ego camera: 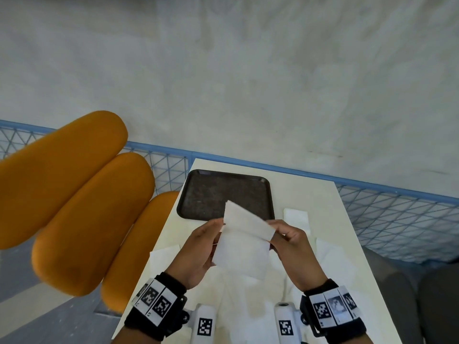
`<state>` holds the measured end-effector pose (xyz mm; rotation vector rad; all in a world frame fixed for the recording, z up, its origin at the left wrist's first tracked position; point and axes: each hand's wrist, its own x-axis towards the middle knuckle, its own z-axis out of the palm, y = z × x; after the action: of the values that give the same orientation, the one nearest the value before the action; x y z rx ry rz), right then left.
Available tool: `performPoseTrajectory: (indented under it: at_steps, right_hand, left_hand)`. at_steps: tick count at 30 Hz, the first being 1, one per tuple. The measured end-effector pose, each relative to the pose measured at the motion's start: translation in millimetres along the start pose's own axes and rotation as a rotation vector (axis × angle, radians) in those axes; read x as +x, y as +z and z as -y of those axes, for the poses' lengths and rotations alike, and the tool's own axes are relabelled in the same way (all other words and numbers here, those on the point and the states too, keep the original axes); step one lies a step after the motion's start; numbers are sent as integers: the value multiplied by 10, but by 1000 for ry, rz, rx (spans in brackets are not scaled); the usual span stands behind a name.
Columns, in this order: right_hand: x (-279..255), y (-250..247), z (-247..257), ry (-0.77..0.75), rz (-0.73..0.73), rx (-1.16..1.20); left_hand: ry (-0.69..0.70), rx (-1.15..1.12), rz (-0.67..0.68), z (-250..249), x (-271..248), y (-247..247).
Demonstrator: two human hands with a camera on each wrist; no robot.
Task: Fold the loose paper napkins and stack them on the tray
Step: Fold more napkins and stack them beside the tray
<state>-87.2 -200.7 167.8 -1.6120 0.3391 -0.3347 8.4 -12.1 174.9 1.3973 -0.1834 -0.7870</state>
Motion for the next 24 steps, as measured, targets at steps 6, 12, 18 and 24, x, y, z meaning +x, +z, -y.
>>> performPoseTrajectory:
  at_steps: [6, 12, 18, 24]
  right_hand:
    - [0, -13, 71, -50, 17, -35]
    - [-41, -40, 76, -19, 34, 22]
    - [-49, -79, 59, 9, 18, 4]
    - [-84, -137, 140, 73, 71, 83]
  left_hand:
    - [-70, -37, -15, -59, 0, 36]
    - [3, 41, 11, 13, 6, 65]
    - [75, 125, -42, 47, 36, 53]
    - [198, 216, -101, 47, 67, 66]
